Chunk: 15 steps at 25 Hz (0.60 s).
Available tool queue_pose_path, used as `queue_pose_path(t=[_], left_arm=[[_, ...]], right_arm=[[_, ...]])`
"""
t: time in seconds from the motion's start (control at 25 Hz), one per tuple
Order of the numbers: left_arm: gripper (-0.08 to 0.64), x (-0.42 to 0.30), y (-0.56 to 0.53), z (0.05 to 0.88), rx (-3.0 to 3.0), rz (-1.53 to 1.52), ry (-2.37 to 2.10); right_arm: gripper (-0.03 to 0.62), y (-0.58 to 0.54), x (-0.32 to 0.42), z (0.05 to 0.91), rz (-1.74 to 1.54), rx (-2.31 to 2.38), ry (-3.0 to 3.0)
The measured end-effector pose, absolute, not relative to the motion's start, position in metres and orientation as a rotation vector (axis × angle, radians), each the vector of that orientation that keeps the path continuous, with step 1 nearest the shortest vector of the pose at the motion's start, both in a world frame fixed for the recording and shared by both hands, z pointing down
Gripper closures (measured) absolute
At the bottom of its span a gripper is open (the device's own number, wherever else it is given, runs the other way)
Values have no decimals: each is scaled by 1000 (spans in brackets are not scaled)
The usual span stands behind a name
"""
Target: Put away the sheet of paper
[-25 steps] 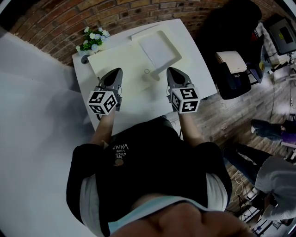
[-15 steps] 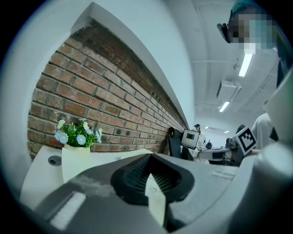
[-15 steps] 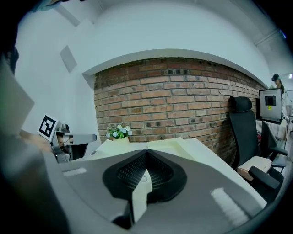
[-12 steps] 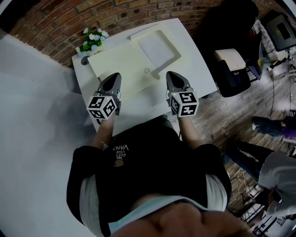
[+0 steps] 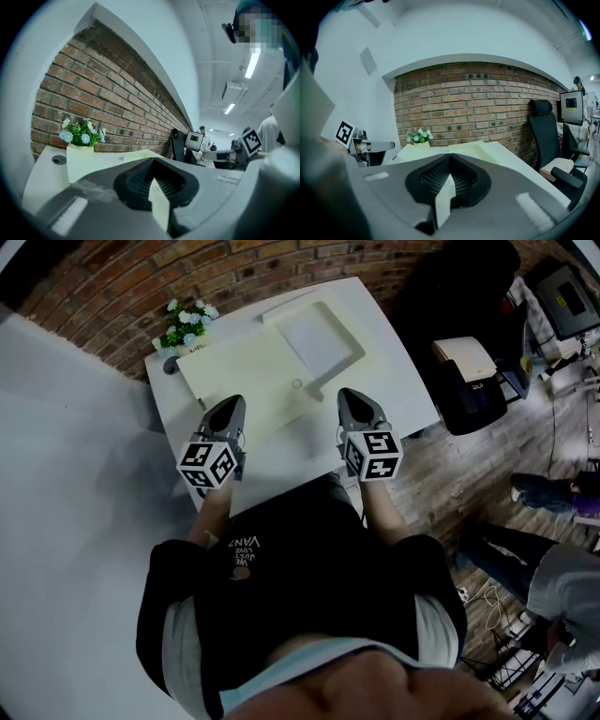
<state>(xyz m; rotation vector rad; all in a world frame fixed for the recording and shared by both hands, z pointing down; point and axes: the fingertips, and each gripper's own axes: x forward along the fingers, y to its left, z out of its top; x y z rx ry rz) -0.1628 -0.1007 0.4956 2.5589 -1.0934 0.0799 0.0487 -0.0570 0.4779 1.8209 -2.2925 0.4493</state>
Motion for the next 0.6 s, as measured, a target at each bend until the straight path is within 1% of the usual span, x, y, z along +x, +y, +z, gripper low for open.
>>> queue_pose_path(t=[0.6], left_arm=[[560, -168, -98, 498, 2544, 60, -1109]], right_arm=[[594, -58, 49, 477, 450, 1844, -2288]])
